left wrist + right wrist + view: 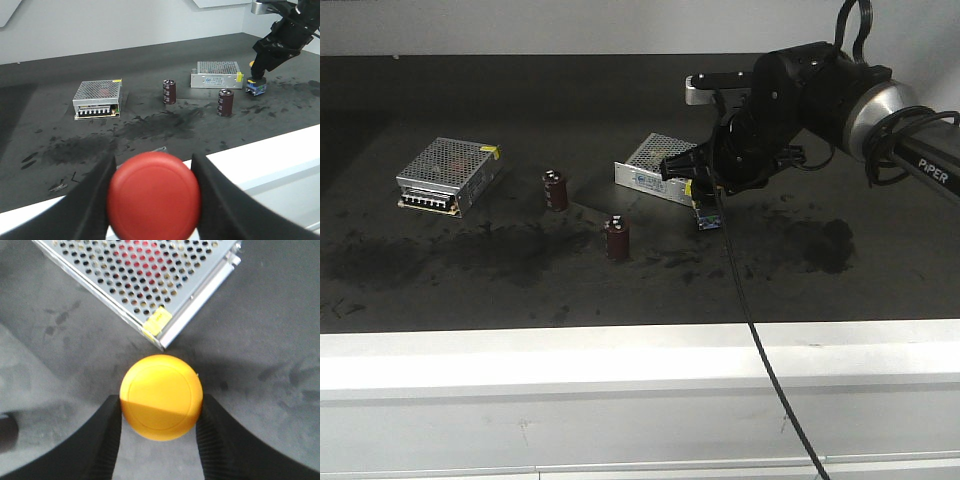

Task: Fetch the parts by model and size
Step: 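Close the right gripper on the yellow button and lift it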

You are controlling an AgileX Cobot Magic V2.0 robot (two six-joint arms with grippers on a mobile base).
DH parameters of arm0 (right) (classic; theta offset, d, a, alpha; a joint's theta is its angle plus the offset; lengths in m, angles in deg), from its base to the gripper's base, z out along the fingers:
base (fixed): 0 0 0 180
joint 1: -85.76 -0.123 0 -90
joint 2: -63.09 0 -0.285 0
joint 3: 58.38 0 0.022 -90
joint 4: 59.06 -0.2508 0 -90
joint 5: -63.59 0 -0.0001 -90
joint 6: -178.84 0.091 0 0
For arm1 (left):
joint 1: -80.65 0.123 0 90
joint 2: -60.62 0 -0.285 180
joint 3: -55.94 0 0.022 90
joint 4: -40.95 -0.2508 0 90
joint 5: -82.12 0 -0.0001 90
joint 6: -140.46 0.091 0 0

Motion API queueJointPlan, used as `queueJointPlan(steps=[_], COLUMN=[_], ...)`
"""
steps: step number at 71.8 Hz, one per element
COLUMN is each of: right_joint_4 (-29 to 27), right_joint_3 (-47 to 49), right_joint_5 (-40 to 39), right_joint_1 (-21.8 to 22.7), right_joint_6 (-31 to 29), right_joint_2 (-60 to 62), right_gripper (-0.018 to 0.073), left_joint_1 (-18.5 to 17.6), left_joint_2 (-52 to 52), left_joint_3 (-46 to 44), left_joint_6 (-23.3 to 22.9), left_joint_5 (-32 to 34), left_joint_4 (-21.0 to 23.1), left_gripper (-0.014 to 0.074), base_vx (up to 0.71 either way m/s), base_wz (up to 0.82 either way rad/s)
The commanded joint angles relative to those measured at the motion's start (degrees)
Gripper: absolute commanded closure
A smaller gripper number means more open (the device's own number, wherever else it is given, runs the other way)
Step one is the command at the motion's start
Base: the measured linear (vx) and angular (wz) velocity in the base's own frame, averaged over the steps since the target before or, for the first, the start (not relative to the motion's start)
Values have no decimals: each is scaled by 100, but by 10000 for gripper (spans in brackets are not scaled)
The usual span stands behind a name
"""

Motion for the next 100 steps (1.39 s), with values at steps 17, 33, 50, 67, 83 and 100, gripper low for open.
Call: queueJointPlan(steps=[17,33,50,67,83,100], right_joint_4=[534,686,686,686,655,625], right_joint_3=[-1915,-3824,-5313,-6660,-7611,-7913], right_joint_5=[-2081,-3359,-4046,-4138,-4111,-3472], right_joint_1=[27,27,27,27,27,27], right_joint_6=[-34,-45,-135,-348,-380,-340], right_joint_2=[2154,3889,5745,7753,9602,10854], right_gripper=[569,569,569,569,569,569], left_joint_1=[-47,-47,-47,-47,-47,-47], left_joint_2=[-85,-85,-85,-85,-85,-85], left_joint_3=[-118,-118,-118,-118,-118,-118], left_joint_6=[-4,-4,-4,-4,-4,-4], left_joint_5=[452,452,452,452,452,452], left_joint_4=[-30,-30,-30,-30,-30,-30], left_gripper=[603,603,603,603,603,603], base_vx=[0,0,0,0,0,0], base_wz=[0,0,0,0,0,0])
